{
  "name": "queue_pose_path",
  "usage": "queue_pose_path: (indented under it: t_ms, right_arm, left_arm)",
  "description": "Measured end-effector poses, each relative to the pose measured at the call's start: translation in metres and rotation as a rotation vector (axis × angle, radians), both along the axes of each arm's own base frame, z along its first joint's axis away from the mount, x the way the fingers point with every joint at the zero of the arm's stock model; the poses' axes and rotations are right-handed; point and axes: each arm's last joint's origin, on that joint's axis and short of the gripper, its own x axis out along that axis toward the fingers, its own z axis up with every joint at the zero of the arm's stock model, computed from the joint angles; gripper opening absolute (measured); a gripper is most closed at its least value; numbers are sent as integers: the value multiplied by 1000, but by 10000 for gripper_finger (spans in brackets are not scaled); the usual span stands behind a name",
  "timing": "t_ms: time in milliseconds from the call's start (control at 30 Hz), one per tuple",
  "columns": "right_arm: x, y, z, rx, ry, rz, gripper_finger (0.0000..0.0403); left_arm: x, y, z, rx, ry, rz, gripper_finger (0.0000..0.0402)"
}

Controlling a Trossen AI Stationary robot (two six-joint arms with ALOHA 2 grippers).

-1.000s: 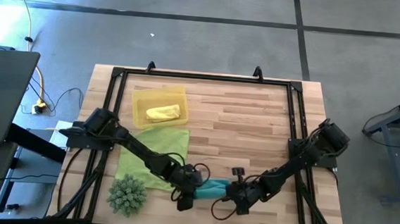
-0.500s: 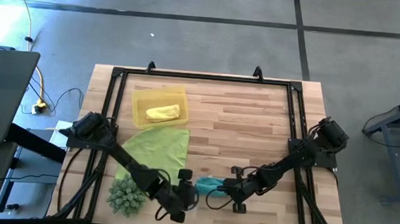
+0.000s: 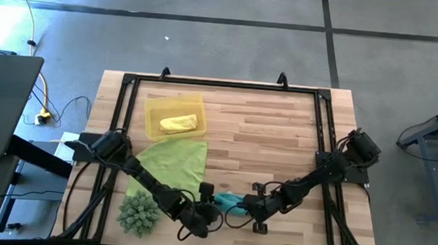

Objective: Roll microfiber towels into tight, uniform cylinder then place into a basket
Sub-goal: Roll the blue microfiber towel

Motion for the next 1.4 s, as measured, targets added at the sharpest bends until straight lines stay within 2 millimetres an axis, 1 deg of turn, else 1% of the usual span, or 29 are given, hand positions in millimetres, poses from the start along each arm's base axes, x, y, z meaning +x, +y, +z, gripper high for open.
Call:
queue_pose_path:
  t_ms: [233,367,533,600,667,800,900,967,1067,1167,1233,1333,1400]
  right_arm:
    - [0,0,0,3,-2,2,0]
    - [1,1,0,12,-9,5,0]
    - [0,3,0,6,-17,7,0]
    - [-1,4,0,-3,-21,8,3]
    - [-2,5,0,-28,-35,6,15]
    - [-3,3,4,-68,-47,44,62]
    - [-7,0,14,-101,-49,78,104]
    - [-12,-4,22,-121,-39,102,126]
    - [-20,-9,36,-127,-23,113,146]
    - [-28,-7,50,-154,-54,154,148]
    - [-33,-1,56,-198,-118,202,142]
    - [-39,17,65,-279,-268,334,128]
    - [-45,30,65,-369,-340,446,119]
  left_arm:
    - [4,8,0,83,32,-51,161]
    - [3,16,-9,73,100,-46,161]
    - [9,26,-12,-124,101,38,155]
    - [10,29,-11,-237,105,83,140]
    - [10,30,-12,-320,120,116,119]
    - [11,27,-12,-479,139,146,62]
    - [11,26,-12,-573,150,192,22]
    - [12,30,-12,-630,154,236,9]
    - [14,35,-12,-724,168,303,11]
    - [16,41,-12,-805,179,359,11]
    - [18,46,-12,-854,200,372,9]
    - [21,57,-12,-937,238,392,8]
    - [23,64,-12,-977,259,397,7]
